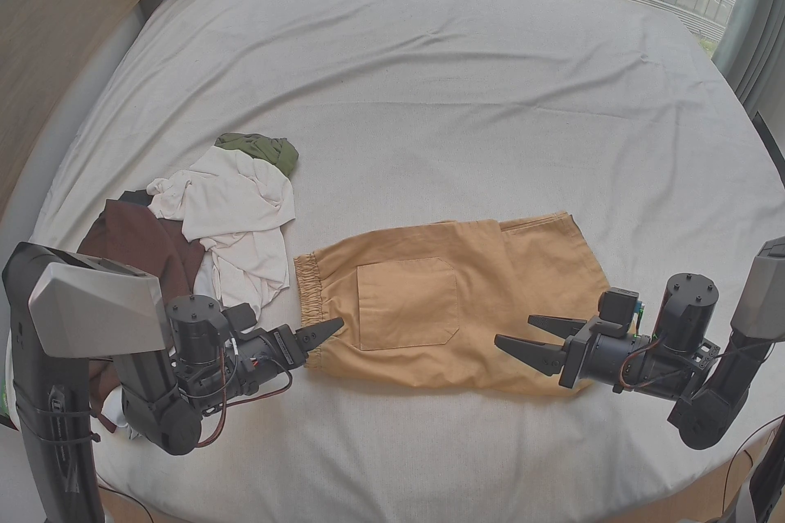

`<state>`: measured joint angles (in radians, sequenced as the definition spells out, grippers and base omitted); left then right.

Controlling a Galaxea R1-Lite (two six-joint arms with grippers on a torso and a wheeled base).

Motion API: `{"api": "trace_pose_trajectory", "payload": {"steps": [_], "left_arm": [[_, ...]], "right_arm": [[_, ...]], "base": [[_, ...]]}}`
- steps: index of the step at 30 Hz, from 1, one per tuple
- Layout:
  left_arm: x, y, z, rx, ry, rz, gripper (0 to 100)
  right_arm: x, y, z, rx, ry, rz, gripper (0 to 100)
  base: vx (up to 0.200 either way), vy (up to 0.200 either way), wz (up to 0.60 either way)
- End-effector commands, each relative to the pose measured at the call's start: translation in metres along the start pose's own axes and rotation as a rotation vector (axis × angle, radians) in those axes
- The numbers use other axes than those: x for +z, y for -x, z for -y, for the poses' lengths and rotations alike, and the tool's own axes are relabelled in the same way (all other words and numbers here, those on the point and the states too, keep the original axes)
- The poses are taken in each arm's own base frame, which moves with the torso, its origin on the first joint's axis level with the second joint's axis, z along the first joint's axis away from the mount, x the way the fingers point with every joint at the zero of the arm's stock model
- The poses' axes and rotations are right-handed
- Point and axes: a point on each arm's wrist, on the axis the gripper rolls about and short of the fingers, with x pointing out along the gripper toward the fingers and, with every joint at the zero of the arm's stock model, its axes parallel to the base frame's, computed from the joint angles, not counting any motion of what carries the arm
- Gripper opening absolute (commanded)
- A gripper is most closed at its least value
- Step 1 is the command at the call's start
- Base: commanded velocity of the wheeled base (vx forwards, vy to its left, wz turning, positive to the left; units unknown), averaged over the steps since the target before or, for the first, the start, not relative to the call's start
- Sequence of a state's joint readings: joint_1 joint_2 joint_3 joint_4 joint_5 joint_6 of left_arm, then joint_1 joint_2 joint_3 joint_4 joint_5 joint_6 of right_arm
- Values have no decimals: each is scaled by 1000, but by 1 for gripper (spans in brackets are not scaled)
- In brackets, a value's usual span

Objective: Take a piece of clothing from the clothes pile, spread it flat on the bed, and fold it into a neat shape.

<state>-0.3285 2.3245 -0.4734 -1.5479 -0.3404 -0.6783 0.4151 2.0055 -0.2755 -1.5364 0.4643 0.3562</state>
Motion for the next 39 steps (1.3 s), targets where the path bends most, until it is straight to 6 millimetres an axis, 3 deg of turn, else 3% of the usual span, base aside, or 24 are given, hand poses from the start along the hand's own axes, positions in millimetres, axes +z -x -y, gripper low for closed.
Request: {"api": "trace_pose_trajectory", "payload": {"steps": [1,10,24,32,33,39], "left_arm": [[-10,-5,-3,7,31,-33,100],[-15,-9,5,-20,95,-54,100],[9,-16,17,-80,201,35,100],[11,-17,15,-79,204,42,100],[10,-17,15,-78,204,41,0],[8,-17,14,-74,206,33,0]], "right_arm": [[0,0,0,1,1,0,100],[0,-2,-1,4,2,0,100],[-2,-2,-2,6,3,-7,100],[-2,-3,-2,8,4,-8,100],[-2,-3,-2,8,4,-8,100],[-3,-3,-3,10,4,-11,100]], "base": [[0,0,0],[0,0,0],[0,0,0],[0,0,0],[0,0,0],[0,0,0]]}}
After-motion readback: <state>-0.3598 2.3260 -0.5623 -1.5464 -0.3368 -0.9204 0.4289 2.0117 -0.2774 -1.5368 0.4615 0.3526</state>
